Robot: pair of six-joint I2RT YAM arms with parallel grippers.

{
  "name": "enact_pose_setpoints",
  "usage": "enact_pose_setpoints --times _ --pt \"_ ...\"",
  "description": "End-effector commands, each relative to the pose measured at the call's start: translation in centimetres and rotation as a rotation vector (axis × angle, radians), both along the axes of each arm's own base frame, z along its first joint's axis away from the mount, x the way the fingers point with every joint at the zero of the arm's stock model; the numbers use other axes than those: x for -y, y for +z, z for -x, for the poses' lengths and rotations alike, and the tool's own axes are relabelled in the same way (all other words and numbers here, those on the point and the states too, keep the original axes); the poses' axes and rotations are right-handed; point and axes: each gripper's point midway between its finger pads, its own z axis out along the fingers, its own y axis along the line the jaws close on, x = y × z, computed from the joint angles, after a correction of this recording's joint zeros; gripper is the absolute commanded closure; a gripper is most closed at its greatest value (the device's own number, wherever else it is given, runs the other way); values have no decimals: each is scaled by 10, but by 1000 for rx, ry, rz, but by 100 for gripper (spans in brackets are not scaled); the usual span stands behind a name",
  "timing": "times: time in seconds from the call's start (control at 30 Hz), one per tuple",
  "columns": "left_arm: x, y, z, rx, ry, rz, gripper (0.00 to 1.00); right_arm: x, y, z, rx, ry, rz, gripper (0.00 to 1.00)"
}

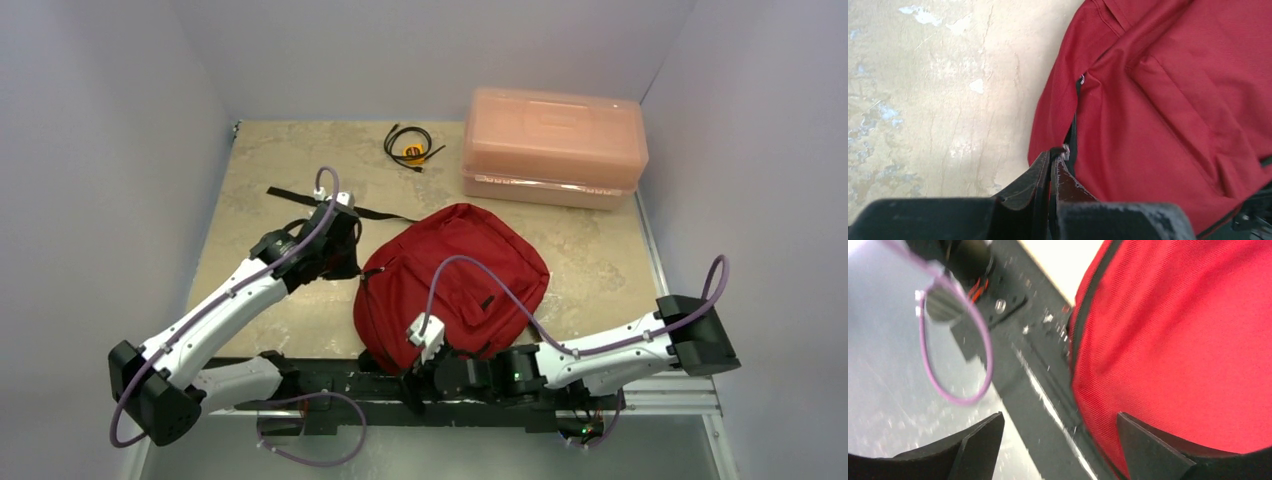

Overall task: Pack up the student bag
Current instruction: Zip the student bag at the center of the board.

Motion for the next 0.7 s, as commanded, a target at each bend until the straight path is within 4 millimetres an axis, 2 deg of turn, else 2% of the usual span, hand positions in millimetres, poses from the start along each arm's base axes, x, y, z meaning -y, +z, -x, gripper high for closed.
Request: enact_pose_setpoints --times 0.0,0.13,0.2,0.3,0.37,0.43,0.57,0.6,0.67 --pt "14 42 -8 139 -34 155 100 -18 58 -43 -143 -205 -180 9" --pt "18 38 8 105 -51 211 100 -38 83 -77 -24 -292 -225 2" --pt "19 38 13 94 -59 232 100 -50 84 -92 39 -339 -208 2" --pt "22 38 19 87 -68 260 100 -66 83 -114 83 -392 -194 12" --pt "23 41 21 92 -75 274 100 -77 84 -122 125 -396 -188 14" --pt "24 43 22 95 -81 287 100 -85 78 -129 174 -398 -158 22" --pt "25 42 21 93 -86 285 100 -84 56 -138 225 -421 -59 50" --pt "26 41 21 89 -88 282 100 -82 53 -138 230 -426 -51 60" --pt "25 38 19 86 -83 271 100 -73 46 -141 254 -433 -24 100"
